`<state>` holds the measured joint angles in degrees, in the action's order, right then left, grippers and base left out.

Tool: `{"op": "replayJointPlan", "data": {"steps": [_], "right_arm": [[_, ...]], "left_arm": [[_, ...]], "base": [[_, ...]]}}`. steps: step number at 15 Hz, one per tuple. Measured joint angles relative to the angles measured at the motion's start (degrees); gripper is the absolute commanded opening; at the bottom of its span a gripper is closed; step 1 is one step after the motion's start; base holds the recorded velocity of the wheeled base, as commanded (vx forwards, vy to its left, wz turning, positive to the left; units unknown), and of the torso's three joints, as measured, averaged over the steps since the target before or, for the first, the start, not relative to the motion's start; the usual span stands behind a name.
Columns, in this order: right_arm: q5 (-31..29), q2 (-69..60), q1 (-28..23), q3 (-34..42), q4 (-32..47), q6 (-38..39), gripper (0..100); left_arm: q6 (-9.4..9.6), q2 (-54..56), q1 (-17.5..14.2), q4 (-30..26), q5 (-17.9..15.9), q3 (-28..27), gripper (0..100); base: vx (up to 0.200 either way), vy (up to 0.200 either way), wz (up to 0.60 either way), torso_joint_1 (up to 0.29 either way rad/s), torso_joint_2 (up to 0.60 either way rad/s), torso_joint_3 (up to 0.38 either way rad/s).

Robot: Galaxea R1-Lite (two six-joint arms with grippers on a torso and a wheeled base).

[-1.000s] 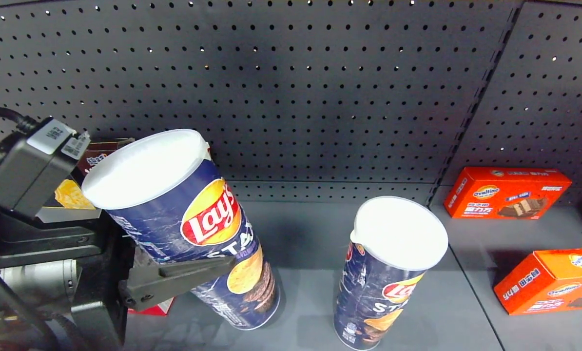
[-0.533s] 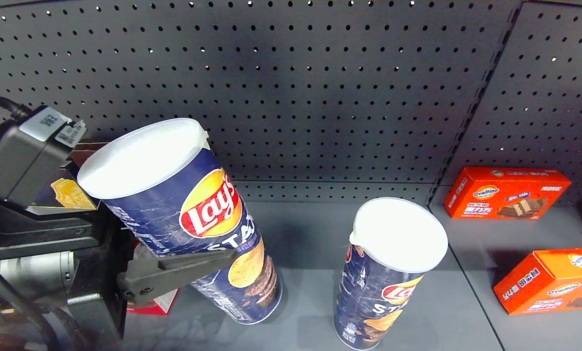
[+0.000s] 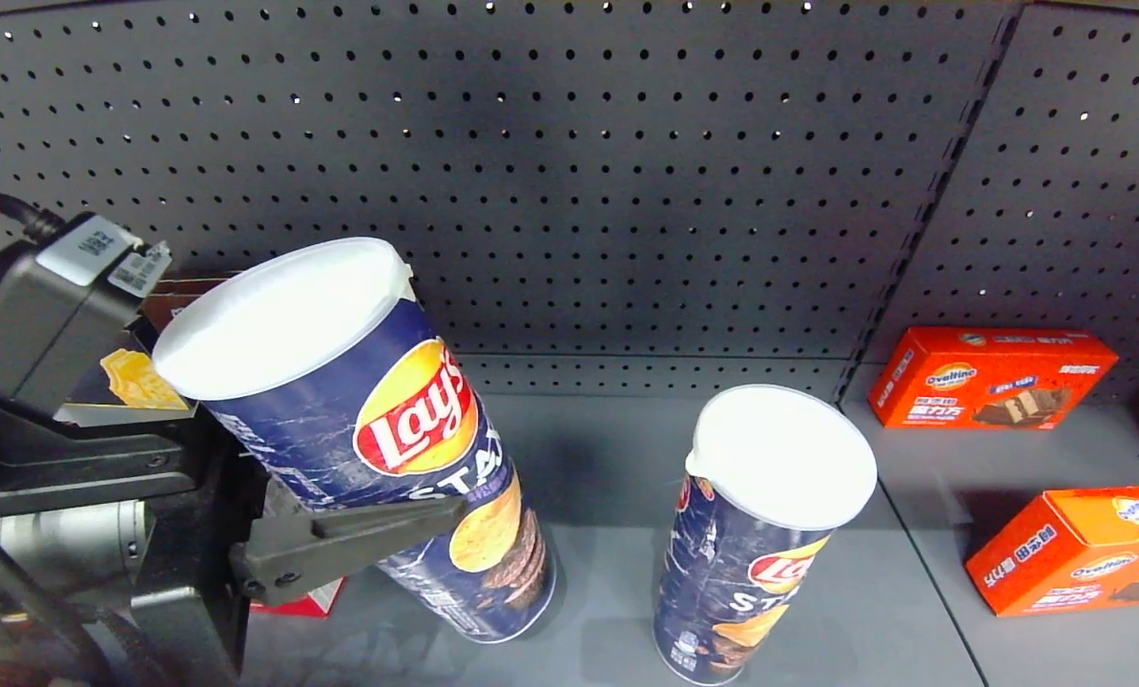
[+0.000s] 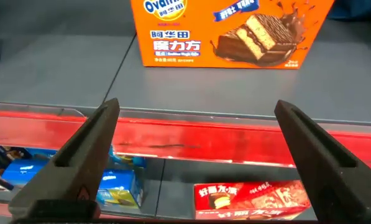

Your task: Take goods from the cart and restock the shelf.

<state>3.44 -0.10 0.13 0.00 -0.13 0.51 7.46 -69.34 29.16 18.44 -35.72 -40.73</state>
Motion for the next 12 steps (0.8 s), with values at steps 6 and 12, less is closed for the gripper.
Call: {"op": "replayJointPlan", "data": {"steps": [6, 12], "right_arm": [[-0.1, 0.0, 0.0, 0.0, 0.0, 0.0, 100], [0.0, 0.0, 0.0, 0.0, 0.0, 0.0, 100]], "left_arm": [[-0.07, 0.0, 2.2, -4.9, 0.3, -4.6, 0], [0.39, -3.8, 0.4, -18.5, 0.1, -20.6, 0]], "base": [[0.0, 0.0, 0.0, 0.0, 0.0, 0.0], [0.0, 0.0, 0.0, 0.0, 0.0, 0.0]]}}
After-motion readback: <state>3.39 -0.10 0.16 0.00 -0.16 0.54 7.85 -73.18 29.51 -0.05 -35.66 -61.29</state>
